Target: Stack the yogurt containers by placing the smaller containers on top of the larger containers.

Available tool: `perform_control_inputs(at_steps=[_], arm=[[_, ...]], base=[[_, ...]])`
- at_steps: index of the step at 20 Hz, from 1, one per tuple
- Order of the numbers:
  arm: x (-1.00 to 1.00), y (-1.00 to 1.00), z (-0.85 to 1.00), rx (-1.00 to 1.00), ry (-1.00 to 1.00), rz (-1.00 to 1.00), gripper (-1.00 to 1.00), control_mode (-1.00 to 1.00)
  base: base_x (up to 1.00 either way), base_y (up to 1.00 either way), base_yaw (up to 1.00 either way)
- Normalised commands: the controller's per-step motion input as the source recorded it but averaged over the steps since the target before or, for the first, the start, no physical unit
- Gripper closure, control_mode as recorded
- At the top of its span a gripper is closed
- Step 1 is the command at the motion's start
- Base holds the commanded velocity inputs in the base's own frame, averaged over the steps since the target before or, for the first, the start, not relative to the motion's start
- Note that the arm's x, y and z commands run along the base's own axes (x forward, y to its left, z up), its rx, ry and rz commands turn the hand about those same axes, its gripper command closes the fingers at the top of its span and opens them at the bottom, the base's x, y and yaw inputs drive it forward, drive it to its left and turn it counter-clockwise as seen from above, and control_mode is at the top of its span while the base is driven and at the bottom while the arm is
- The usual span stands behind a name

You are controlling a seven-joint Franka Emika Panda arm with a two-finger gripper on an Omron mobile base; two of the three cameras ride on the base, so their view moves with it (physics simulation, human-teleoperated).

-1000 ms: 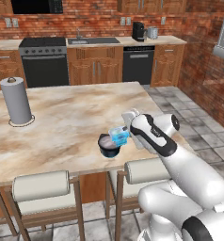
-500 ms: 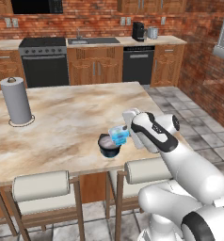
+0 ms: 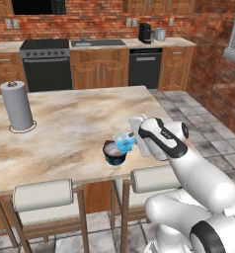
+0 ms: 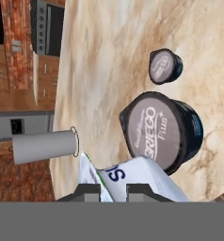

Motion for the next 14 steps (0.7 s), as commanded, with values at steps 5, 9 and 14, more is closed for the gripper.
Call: perform_control_inputs(at_steps=[5, 9, 14], arm=[[0.00, 0.00, -0.03, 0.03, 0.01, 0.00, 1.00, -1.00], [0.00, 0.00, -0.03, 0.02, 0.00, 0.00, 1.00, -1.00], [0.02, 0.00, -0.04, 0.01, 0.00, 0.00, 1.00, -1.00]], base=[[0.00, 0.00, 0.00], [0.00, 0.00, 0.00], [0.00, 0.00, 0.00]])
